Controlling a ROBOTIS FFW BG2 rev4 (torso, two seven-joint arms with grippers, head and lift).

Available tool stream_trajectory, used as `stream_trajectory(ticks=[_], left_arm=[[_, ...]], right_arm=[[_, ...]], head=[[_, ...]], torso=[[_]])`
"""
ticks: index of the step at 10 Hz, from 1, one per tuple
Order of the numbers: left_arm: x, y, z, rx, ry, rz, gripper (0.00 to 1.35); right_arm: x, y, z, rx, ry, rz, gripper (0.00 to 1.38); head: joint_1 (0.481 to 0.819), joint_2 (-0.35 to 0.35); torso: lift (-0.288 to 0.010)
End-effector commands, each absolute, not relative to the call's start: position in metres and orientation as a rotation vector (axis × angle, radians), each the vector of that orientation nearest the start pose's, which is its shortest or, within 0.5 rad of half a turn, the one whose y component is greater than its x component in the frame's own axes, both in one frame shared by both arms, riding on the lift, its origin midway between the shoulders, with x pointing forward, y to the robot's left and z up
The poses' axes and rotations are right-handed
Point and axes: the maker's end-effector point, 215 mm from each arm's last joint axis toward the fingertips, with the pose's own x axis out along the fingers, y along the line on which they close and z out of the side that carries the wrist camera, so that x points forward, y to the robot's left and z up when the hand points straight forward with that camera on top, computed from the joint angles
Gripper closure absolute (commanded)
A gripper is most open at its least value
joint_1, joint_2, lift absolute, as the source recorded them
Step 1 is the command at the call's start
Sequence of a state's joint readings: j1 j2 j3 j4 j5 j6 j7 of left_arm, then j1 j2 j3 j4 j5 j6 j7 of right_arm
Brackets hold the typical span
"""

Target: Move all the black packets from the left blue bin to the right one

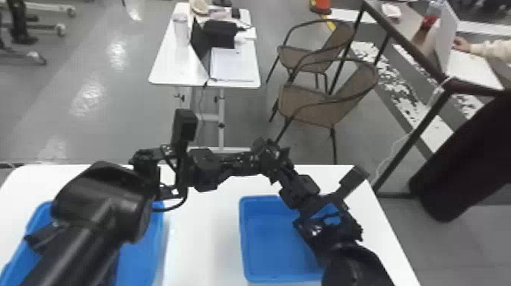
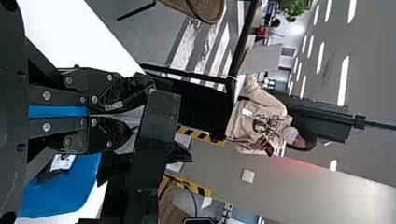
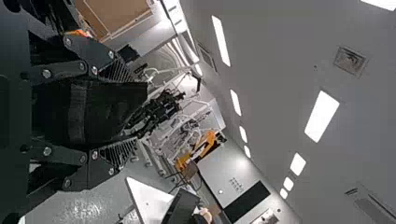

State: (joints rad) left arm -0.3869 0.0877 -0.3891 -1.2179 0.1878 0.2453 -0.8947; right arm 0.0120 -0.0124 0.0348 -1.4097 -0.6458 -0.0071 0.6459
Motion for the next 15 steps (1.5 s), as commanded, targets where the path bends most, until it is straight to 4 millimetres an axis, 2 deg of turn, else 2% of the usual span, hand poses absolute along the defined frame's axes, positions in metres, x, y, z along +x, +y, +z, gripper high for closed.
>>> stream_trajectory(ticks=[1, 3, 4, 5, 6, 7, 8, 9, 11, 12, 13, 14, 15], left_arm=[[0.540, -0.061, -0.372, -0.051, 0.279, -1.212, 1.09], [0.538, -0.061, -0.374, -0.066, 0.283, -1.208, 1.07], [0.539, -0.059, -0.375, -0.081, 0.280, -1.195, 0.92], [0.540, -0.051, -0.381, -0.099, 0.289, -1.166, 0.53], [0.541, -0.032, -0.392, -0.106, 0.307, -1.131, 0.22], [0.539, -0.005, -0.400, -0.106, 0.315, -1.083, 0.08], [0.538, 0.030, -0.407, -0.107, 0.336, -1.001, 0.02], [0.536, 0.072, -0.415, -0.113, 0.358, -0.882, 0.00], [0.525, 0.156, -0.415, -0.122, 0.354, -0.688, 0.00], [0.520, 0.189, -0.409, -0.101, 0.345, -0.607, 0.00], [0.514, 0.210, -0.404, -0.082, 0.342, -0.567, 0.00], [0.506, 0.225, -0.408, -0.055, 0.362, -0.539, 0.00], [0.497, 0.236, -0.416, -0.032, 0.393, -0.518, 0.00]], right_arm=[[0.545, -0.110, -0.350, 0.677, -0.058, 0.584, 1.28], [0.546, -0.115, -0.346, 0.677, -0.079, 0.573, 1.28], [0.546, -0.117, -0.347, 0.684, -0.083, 0.568, 1.28], [0.547, -0.123, -0.349, 0.697, -0.090, 0.551, 1.28], [0.548, -0.137, -0.353, 0.696, -0.094, 0.524, 1.28], [0.547, -0.152, -0.360, 0.697, -0.090, 0.492, 1.28], [0.543, -0.167, -0.376, 0.699, -0.066, 0.459, 1.28], [0.534, -0.179, -0.399, 0.702, -0.028, 0.421, 1.28], [0.518, -0.195, -0.447, 0.728, 0.051, 0.353, 1.28], [0.512, -0.201, -0.465, 0.743, 0.080, 0.326, 1.28], [0.503, -0.203, -0.486, 0.786, 0.115, 0.301, 1.27], [0.498, -0.203, -0.502, 0.823, 0.146, 0.285, 1.03], [0.495, -0.209, -0.508, 0.808, 0.154, 0.272, 0.50]], head=[[0.695, -0.170], [0.695, -0.177], [0.695, -0.179], [0.695, -0.180], [0.695, -0.180], [0.695, -0.178], [0.695, -0.171], [0.695, -0.153], [0.695, -0.109], [0.695, -0.074], [0.695, -0.054], [0.695, -0.022], [0.695, 0.001]], torso=[[0.000], [0.000], [0.000], [0.000], [0.000], [0.000], [0.000], [0.000], [0.000], [0.000], [0.000], [0.000], [0.000]])
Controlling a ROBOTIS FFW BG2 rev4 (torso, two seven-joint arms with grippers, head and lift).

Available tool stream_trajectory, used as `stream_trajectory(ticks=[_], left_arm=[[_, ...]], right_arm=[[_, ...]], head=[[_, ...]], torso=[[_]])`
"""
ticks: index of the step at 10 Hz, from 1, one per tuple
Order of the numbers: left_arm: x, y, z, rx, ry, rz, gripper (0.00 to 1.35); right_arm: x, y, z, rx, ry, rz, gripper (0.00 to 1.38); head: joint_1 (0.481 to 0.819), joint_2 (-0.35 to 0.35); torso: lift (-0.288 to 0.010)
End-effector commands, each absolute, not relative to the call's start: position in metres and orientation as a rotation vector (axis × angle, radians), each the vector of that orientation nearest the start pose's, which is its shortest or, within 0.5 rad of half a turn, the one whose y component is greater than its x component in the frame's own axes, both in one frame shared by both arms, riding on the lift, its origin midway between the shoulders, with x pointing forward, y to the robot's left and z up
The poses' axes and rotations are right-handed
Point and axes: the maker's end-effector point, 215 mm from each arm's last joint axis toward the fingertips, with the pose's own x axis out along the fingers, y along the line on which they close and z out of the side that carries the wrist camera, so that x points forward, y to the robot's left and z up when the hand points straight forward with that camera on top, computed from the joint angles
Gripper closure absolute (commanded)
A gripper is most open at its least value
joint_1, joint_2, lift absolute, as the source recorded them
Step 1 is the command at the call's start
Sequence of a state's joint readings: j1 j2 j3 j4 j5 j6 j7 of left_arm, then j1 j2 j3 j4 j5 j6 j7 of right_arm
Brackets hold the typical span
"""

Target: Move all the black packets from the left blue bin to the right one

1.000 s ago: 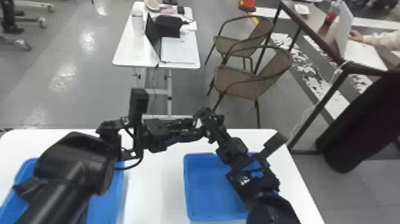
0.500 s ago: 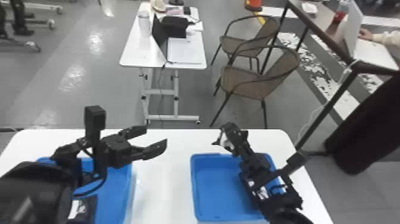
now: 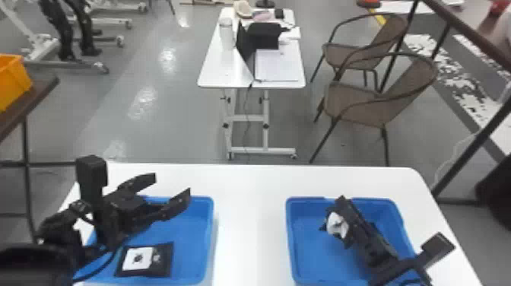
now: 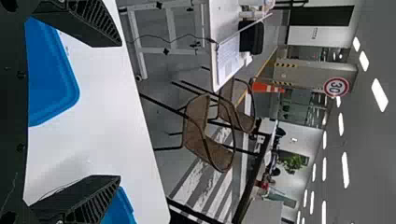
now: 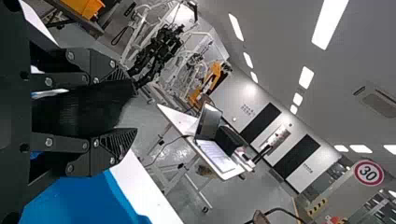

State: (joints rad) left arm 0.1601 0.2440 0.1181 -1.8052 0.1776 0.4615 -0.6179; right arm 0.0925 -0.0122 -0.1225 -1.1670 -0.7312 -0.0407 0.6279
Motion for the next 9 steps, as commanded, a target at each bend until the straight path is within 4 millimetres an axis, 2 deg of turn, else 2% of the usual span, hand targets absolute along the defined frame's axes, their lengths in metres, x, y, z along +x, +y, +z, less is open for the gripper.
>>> stream_trajectory(ticks=[1, 2, 3, 4, 5, 7, 8, 9], left_arm=[[0.487, 0.245, -0.425, -0.017, 0.419, -0.516, 0.00], [0.481, 0.254, -0.431, 0.016, 0.430, -0.515, 0.10], [0.475, 0.267, -0.438, 0.044, 0.450, -0.501, 0.28], [0.466, 0.290, -0.447, 0.068, 0.483, -0.471, 0.38], [0.459, 0.318, -0.453, 0.091, 0.515, -0.422, 0.43], [0.451, 0.379, -0.461, 0.165, 0.587, -0.297, 0.43], [0.454, 0.401, -0.464, 0.218, 0.631, -0.255, 0.43], [0.460, 0.405, -0.473, 0.234, 0.671, -0.285, 0.43]], right_arm=[[0.495, -0.231, -0.507, 0.759, 0.146, 0.229, 0.08], [0.493, -0.249, -0.500, 0.725, 0.126, 0.172, 0.05], [0.489, -0.261, -0.492, 0.733, 0.098, 0.147, 0.15], [0.487, -0.263, -0.482, 0.738, 0.077, 0.149, 0.20], [0.484, -0.264, -0.473, 0.737, 0.058, 0.154, 0.22], [0.483, -0.260, -0.463, 0.749, 0.046, 0.174, 0.22], [0.484, -0.258, -0.462, 0.756, 0.047, 0.185, 0.22], [0.484, -0.253, -0.462, 0.765, 0.052, 0.196, 0.22]], head=[[0.695, 0.017], [0.695, 0.018], [0.695, 0.003], [0.695, -0.005], [0.695, 0.005], [0.695, 0.052], [0.695, 0.091], [0.695, 0.132]], torso=[[0.000], [0.000], [0.000], [0.000], [0.000], [0.000], [0.000], [0.000]])
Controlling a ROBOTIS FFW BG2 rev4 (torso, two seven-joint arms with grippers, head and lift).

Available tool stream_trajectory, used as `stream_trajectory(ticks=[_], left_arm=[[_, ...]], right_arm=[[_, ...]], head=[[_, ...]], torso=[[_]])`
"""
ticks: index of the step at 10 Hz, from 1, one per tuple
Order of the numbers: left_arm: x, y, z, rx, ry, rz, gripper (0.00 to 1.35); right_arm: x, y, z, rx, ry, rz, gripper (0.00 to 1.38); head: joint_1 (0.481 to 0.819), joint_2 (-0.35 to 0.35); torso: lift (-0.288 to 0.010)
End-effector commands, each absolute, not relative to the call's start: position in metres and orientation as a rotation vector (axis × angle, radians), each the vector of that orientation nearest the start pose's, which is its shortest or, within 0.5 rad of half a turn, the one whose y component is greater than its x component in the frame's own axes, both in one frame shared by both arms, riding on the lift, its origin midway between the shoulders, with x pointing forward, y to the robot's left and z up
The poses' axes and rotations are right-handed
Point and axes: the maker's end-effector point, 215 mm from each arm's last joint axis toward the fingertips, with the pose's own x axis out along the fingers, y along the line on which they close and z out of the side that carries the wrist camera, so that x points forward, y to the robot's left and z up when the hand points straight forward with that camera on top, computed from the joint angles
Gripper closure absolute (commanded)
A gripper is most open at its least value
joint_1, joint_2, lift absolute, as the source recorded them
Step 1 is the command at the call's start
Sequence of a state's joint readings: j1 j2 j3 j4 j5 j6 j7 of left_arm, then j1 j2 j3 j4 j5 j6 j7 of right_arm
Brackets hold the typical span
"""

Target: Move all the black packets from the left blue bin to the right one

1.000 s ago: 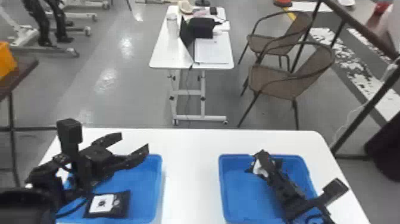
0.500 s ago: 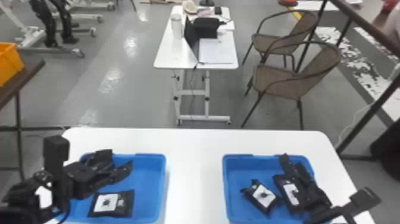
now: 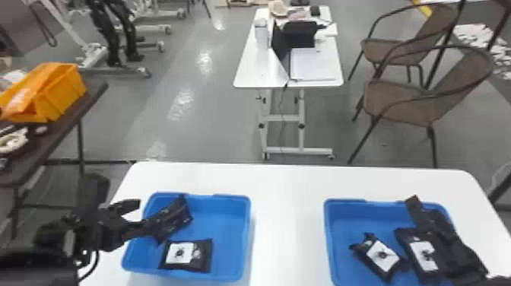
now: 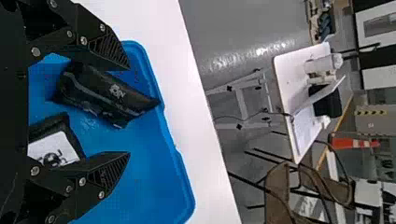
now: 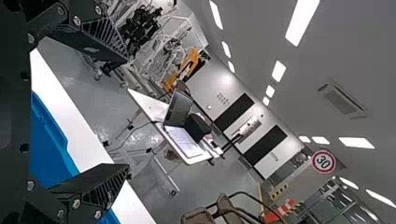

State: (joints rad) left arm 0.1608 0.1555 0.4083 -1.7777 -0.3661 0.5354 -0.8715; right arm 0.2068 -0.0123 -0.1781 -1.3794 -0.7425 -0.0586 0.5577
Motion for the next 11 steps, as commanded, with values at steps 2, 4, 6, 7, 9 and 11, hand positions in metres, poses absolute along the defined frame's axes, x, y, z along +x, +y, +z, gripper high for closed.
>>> stream_trajectory(ticks=[2, 4, 6, 7, 9, 11], left_arm=[[0.470, 0.408, -0.495, 0.276, 0.772, -0.381, 0.43], [0.481, 0.421, -0.496, 0.362, 0.825, -0.392, 0.43], [0.485, 0.434, -0.510, 0.347, 0.862, -0.414, 0.43], [0.486, 0.429, -0.525, 0.338, 0.896, -0.461, 0.43], [0.488, 0.417, -0.548, 0.357, 0.939, -0.515, 0.43], [0.498, 0.419, -0.548, 0.398, 0.944, -0.524, 0.43]], right_arm=[[0.487, -0.247, -0.461, 0.771, 0.052, 0.212, 0.22], [0.489, -0.245, -0.460, 0.774, 0.050, 0.221, 0.22], [0.486, -0.245, -0.463, 0.786, 0.054, 0.219, 0.22], [0.485, -0.244, -0.464, 0.787, 0.057, 0.221, 0.22], [0.485, -0.243, -0.462, 0.790, 0.051, 0.228, 0.22], [0.485, -0.242, -0.463, 0.798, 0.053, 0.234, 0.22]], head=[[0.695, 0.166], [0.695, 0.175], [0.695, 0.194], [0.695, 0.203], [0.695, 0.201], [0.695, 0.193]], torso=[[0.000], [0.000], [0.000], [0.000], [0.000], [0.000]])
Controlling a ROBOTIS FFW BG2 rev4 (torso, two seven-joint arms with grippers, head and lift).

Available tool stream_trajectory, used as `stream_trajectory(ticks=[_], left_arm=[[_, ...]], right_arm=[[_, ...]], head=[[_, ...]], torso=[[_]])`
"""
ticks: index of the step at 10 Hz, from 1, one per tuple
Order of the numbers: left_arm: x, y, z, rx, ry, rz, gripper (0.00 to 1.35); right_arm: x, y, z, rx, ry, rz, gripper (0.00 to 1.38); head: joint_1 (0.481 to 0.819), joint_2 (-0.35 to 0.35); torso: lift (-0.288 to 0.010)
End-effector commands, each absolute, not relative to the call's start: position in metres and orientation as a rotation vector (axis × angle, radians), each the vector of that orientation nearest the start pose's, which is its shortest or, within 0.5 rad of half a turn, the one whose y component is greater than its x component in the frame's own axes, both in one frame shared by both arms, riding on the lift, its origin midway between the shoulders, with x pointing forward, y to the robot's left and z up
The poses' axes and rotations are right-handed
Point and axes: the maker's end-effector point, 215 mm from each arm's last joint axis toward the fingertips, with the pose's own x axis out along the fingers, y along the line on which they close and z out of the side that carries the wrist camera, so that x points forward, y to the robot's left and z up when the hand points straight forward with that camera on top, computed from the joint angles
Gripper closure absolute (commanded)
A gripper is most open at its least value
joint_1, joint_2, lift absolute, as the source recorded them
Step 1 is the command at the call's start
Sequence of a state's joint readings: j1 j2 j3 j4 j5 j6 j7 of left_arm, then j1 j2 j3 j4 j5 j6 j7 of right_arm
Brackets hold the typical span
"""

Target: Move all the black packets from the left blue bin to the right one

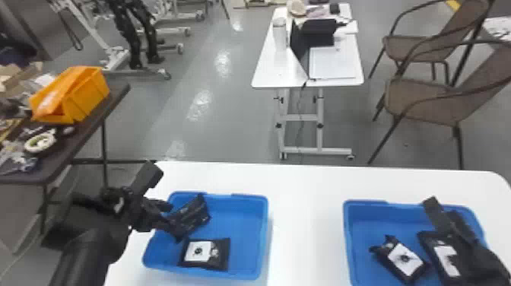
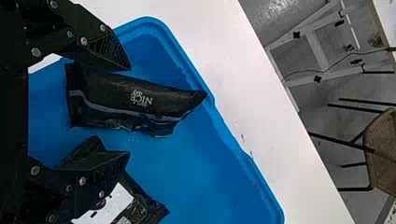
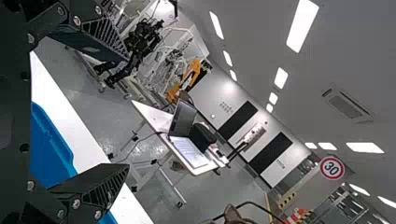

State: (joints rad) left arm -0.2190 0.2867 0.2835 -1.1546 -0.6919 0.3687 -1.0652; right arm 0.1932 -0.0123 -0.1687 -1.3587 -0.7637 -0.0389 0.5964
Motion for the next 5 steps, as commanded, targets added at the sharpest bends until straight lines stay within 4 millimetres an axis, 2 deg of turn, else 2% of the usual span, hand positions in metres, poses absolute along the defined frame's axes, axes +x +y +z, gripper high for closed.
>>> stream_trajectory(ticks=[1, 3, 5], left_arm=[[0.503, 0.419, -0.544, 0.409, 0.938, -0.524, 0.43], [0.509, 0.425, -0.542, 0.437, 0.939, -0.504, 0.43], [0.507, 0.418, -0.561, 0.440, 0.966, -0.535, 0.43]], right_arm=[[0.484, -0.241, -0.464, 0.800, 0.055, 0.239, 0.22], [0.483, -0.240, -0.466, 0.808, 0.058, 0.241, 0.22], [0.481, -0.239, -0.467, 0.818, 0.057, 0.250, 0.22]], head=[[0.695, 0.192], [0.695, 0.194], [0.695, 0.199]], torso=[[0.000], [0.000], [0.000]])
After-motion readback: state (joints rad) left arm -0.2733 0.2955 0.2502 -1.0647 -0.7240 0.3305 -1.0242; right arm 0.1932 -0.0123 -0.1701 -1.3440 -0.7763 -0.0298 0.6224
